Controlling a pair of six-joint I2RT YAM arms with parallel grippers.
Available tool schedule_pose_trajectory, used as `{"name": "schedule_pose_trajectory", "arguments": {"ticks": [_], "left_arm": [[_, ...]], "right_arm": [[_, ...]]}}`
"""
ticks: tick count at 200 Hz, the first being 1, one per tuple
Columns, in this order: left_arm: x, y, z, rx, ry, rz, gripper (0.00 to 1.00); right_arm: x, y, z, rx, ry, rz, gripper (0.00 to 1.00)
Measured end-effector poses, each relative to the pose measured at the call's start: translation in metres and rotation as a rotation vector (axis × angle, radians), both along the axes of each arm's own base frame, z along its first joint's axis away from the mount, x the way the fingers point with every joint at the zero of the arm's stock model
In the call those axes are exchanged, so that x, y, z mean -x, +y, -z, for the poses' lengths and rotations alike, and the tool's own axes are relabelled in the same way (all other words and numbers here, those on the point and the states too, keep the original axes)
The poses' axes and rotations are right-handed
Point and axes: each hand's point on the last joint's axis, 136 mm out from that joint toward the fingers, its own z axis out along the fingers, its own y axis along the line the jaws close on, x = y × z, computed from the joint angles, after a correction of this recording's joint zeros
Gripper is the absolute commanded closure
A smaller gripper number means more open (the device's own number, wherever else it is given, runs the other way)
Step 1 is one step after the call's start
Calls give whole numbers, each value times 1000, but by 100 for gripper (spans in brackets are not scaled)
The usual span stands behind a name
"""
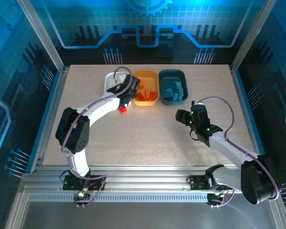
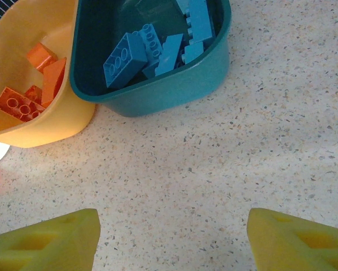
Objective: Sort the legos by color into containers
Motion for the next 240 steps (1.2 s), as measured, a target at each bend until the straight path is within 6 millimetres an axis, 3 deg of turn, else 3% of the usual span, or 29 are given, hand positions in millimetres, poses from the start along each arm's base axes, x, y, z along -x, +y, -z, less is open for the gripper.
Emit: {"name": "schedule_pose_trajectory", "arguments": {"ticks": [23, 37, 54, 90, 126, 159, 181, 240], "left_arm": [[-36, 21, -4, 1, -13, -31, 48], [-45, 29, 7, -15, 13, -29, 29], [-44, 31, 23, -39, 65, -9, 18], [-28, 29, 35, -13, 116, 31, 11], [30, 25, 47, 43, 176, 45, 11], [68, 10, 85, 86, 257, 63, 15], [71, 8, 103, 89, 288, 69, 18], [54, 10, 124, 86, 273, 58, 31]], "right_arm": [[0, 0, 0, 1, 0, -1, 30], [0, 0, 0, 3, -1, -3, 29], [0, 0, 0, 8, -3, -7, 29], [0, 0, 0, 15, -4, -11, 29], [0, 2, 0, 17, -3, -17, 29], [0, 4, 3, 20, 5, -22, 29], [0, 4, 4, 23, 6, -24, 29], [-1, 3, 4, 33, 5, -19, 29]]}}
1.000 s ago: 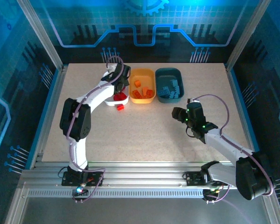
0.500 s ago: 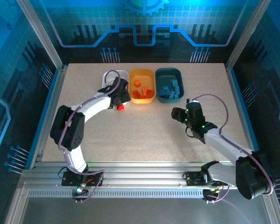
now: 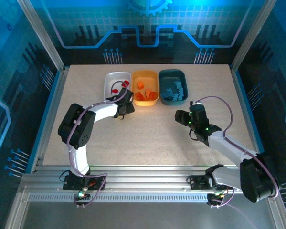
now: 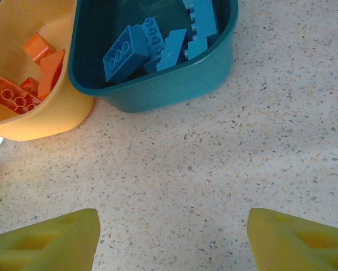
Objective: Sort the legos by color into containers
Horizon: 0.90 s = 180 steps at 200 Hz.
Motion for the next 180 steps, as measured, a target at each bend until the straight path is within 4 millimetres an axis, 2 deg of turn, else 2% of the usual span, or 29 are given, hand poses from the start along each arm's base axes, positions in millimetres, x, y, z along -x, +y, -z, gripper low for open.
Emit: {"name": "schedule_pose_trajectory", "arguments": {"ticks": [31, 65, 116, 147, 166, 180], "left_arm": [[-5, 5, 3, -30, -7, 2, 41], [-10, 7, 1, -58, -26, 14, 59], [-10, 8, 0, -58, -45, 13, 67], [9, 1, 0, -61, -35, 43, 68], [25, -18, -6, -56, -29, 102, 69], [35, -33, -19, -36, -42, 150, 69]], "right_arm": [[-1, 0, 2, 4, 8, 1, 29], [-1, 2, 5, 6, 14, -5, 29], [-1, 3, 6, 8, 17, -7, 29], [-1, 5, 7, 10, 19, -11, 30], [-1, 6, 8, 12, 21, -13, 30], [-1, 6, 8, 12, 21, -12, 30]]}}
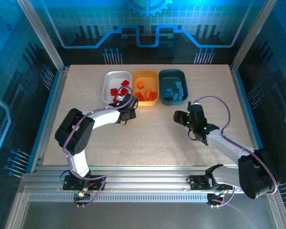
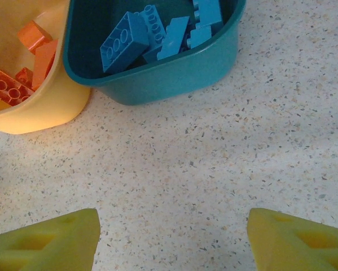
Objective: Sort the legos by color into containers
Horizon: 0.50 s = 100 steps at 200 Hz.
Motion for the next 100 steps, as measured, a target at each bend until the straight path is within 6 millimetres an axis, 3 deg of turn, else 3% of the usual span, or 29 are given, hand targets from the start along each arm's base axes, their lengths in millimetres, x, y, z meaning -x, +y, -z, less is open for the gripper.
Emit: {"name": "schedule_pose_trajectory", "arguments": {"ticks": [14, 28, 61, 82, 100], "left_arm": [[2, -4, -20, 12, -32, 27, 68], [-2, 5, -45, 24, -70, 21, 67], [-49, 60, -99, 68, -143, -108, 66], [-83, 88, -108, 66, -152, -165, 64], [-104, 95, -93, 56, -116, -172, 61]], "right_arm": [[0, 0, 0, 1, -2, 1, 30], [0, 0, 0, 1, -2, 1, 30], [0, 0, 1, 2, 2, 1, 30], [0, 0, 2, 3, 4, 0, 30], [0, 1, 2, 4, 4, -2, 30]]}}
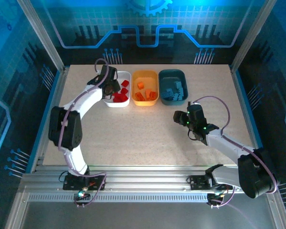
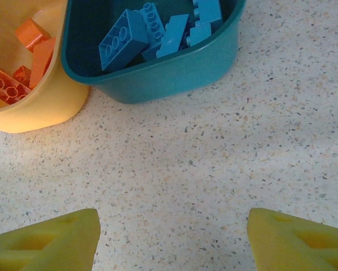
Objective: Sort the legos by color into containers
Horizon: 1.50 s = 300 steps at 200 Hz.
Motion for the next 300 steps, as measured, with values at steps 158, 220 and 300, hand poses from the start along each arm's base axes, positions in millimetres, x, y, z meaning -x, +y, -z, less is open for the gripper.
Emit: {"name": "schedule_pose_trajectory", "arguments": {"ticks": [158, 220, 300], "left_arm": [[162, -16, -137, 24, -474, 171, 1], [209, 24, -116, -221, -730, 136, 1], [174, 90, 41, -482, -529, 110, 1]], "right_arm": [[18, 10, -91, -9, -339, -92, 0], [36, 7, -173, -75, -556, -59, 0], [5, -76, -95, 458, -435, 21, 0]]}}
